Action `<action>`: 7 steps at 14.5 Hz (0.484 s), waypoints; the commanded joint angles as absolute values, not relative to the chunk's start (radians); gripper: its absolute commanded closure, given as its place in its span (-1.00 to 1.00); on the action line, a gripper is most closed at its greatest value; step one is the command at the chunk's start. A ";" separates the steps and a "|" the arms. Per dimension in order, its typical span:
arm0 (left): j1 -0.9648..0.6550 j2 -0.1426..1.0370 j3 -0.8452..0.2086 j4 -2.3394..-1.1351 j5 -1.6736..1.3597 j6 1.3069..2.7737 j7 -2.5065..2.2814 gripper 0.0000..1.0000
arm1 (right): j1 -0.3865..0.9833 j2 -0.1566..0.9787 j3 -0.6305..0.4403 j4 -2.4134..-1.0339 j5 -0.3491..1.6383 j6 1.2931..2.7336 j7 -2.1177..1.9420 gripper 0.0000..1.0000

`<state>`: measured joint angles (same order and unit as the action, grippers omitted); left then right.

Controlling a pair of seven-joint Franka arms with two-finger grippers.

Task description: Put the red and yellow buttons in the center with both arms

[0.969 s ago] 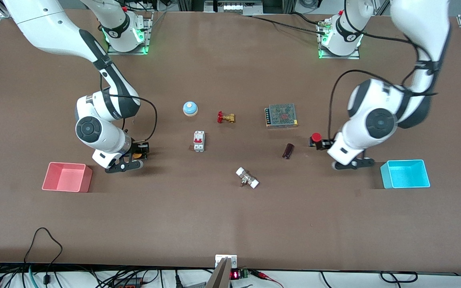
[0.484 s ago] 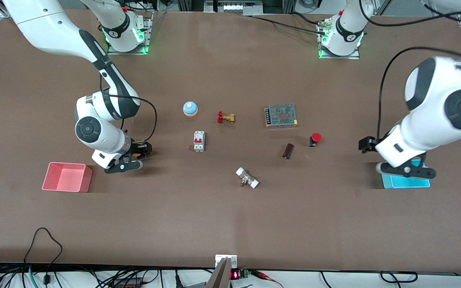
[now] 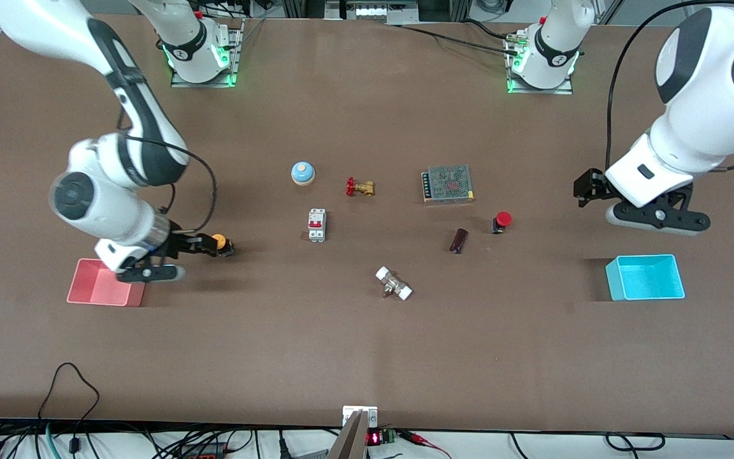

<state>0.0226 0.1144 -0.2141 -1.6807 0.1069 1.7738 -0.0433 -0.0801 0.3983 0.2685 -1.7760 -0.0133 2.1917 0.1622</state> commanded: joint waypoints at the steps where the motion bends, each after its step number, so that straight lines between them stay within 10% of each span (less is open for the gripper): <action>1: 0.043 0.060 -0.203 -1.702 0.089 1.757 -0.009 -1.00 | -0.126 0.276 0.259 -1.740 0.017 2.048 0.143 -1.00; 7: 0.044 0.137 -0.215 -1.514 0.068 1.551 -0.008 -1.00 | -0.141 0.152 0.123 -1.594 0.006 1.755 0.077 -1.00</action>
